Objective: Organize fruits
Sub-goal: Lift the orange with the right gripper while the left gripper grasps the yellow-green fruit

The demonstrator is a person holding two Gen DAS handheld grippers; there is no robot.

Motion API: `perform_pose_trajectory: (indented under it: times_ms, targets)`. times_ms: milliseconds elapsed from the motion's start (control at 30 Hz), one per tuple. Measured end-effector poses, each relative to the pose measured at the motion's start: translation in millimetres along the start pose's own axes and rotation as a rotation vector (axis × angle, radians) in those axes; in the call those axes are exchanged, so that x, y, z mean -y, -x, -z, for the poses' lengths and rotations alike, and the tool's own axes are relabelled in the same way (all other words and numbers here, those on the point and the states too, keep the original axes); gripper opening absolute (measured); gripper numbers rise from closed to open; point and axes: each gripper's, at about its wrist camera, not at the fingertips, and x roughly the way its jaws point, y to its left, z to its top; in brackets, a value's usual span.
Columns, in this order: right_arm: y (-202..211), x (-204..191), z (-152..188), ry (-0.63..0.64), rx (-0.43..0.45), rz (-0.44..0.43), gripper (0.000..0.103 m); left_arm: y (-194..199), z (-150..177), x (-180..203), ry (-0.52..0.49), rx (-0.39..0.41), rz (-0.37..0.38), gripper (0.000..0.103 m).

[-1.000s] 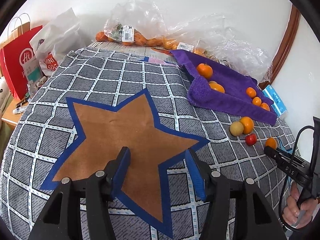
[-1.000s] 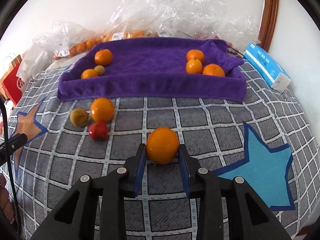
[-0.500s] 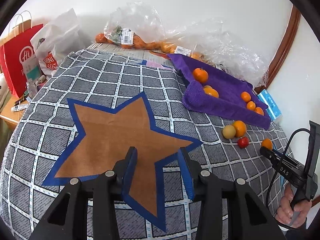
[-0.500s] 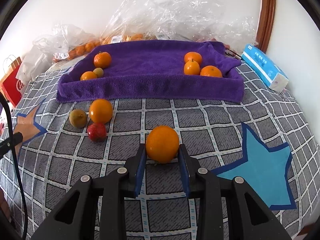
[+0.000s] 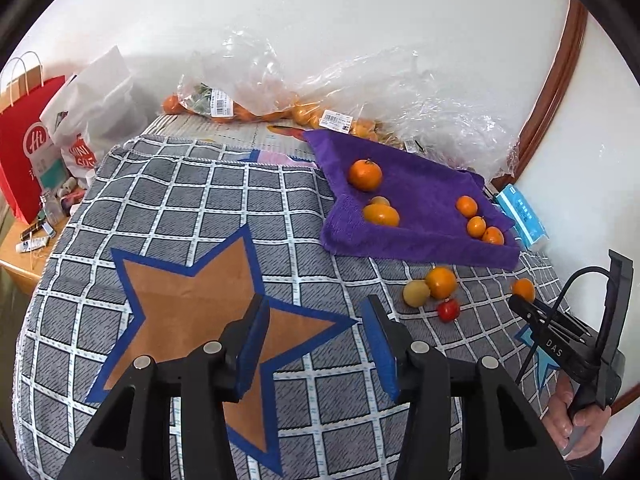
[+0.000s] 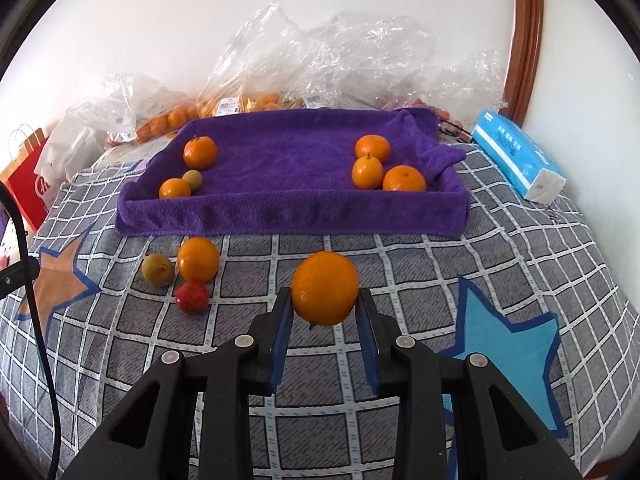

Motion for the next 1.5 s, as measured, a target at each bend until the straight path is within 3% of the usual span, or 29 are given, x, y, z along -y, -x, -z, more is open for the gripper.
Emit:
perform_pose_trajectory:
  times_ms: [300, 533, 667, 1000, 1133, 1267, 1500]
  targets:
    - [3, 21, -3, -0.037, 0.012, 0.021, 0.031, -23, 4, 11, -0.017, -0.037, -0.01, 0.044]
    - [4, 30, 0, -0.043, 0.022, 0.033, 0.031, -33, 5, 21, -0.018, -0.064, 0.068, 0.044]
    - [6, 36, 3, -0.044, 0.028, 0.038, 0.031, -43, 2, 43, -0.029, -0.084, 0.112, 0.044]
    - [8, 59, 8, -0.059, 0.041, 0.048, 0.031, -81, 3, 87, -0.084, -0.146, 0.112, 0.039]
    - [7, 65, 9, -0.069, 0.04, 0.048, 0.031, -91, 1, 90, -0.081, -0.151, 0.09, 0.038]
    - [4, 68, 10, -0.073, 0.036, 0.047, 0.031, -99, 1, 91, -0.076, -0.17, 0.103, 0.028]
    - [3, 69, 7, -0.073, 0.036, 0.051, 0.031, -94, -3, 84, -0.042, -0.16, 0.115, 0.027]
